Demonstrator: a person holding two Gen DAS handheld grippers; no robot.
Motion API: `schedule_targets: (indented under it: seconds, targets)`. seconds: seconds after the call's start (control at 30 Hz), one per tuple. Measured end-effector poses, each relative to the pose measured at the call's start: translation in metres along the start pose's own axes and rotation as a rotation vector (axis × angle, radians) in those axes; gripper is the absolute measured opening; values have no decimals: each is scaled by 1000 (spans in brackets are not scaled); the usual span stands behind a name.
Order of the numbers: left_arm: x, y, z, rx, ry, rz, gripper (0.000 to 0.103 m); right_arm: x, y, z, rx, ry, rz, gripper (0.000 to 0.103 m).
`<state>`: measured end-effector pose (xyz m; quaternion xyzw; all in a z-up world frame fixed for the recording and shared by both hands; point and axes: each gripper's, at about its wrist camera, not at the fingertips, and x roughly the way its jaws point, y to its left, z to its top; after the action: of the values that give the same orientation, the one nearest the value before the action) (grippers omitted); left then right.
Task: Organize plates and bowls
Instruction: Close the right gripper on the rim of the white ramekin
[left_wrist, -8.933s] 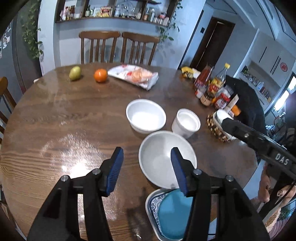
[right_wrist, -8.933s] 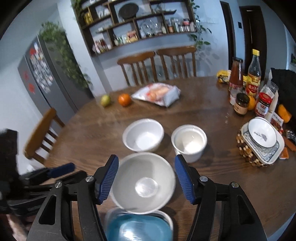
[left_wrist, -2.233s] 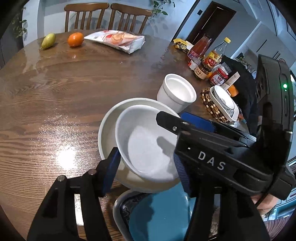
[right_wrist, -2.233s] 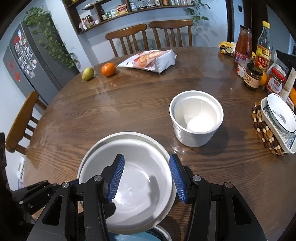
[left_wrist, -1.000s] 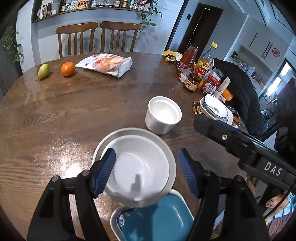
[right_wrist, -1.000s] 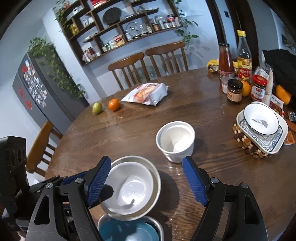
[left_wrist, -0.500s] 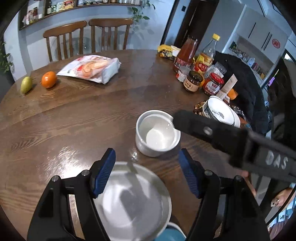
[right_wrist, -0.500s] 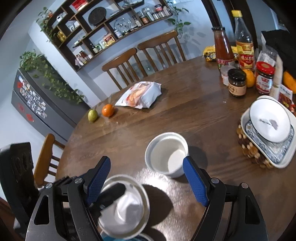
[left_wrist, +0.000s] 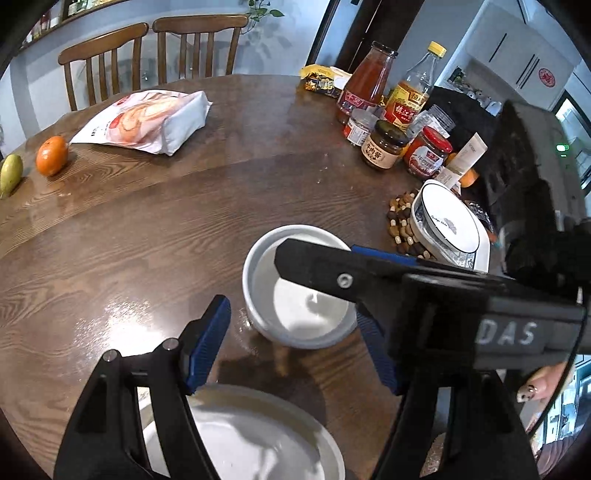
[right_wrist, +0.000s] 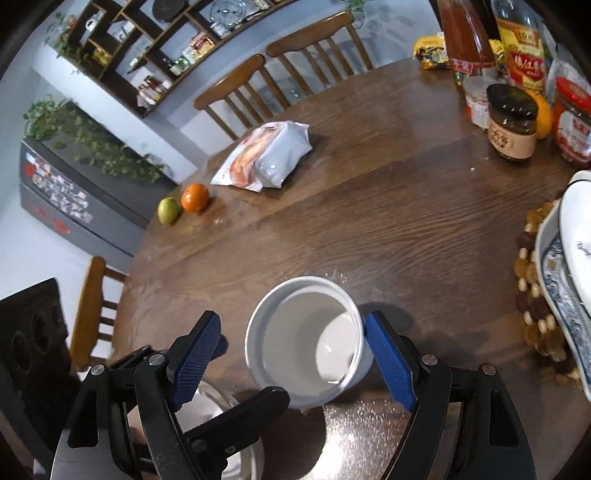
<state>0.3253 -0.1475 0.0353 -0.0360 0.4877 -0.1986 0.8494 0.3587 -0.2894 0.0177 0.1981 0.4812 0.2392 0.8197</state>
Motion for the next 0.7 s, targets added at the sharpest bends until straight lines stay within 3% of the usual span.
schedule_targets:
  seconds: [0.33,0.7]
  targets:
    - [12,-9,-1,35,16,6,72,17,-10,-3,3,45,1,82]
    - [5,-11,0,66,6,-18,76,11,-12,0,-4,14,14,82]
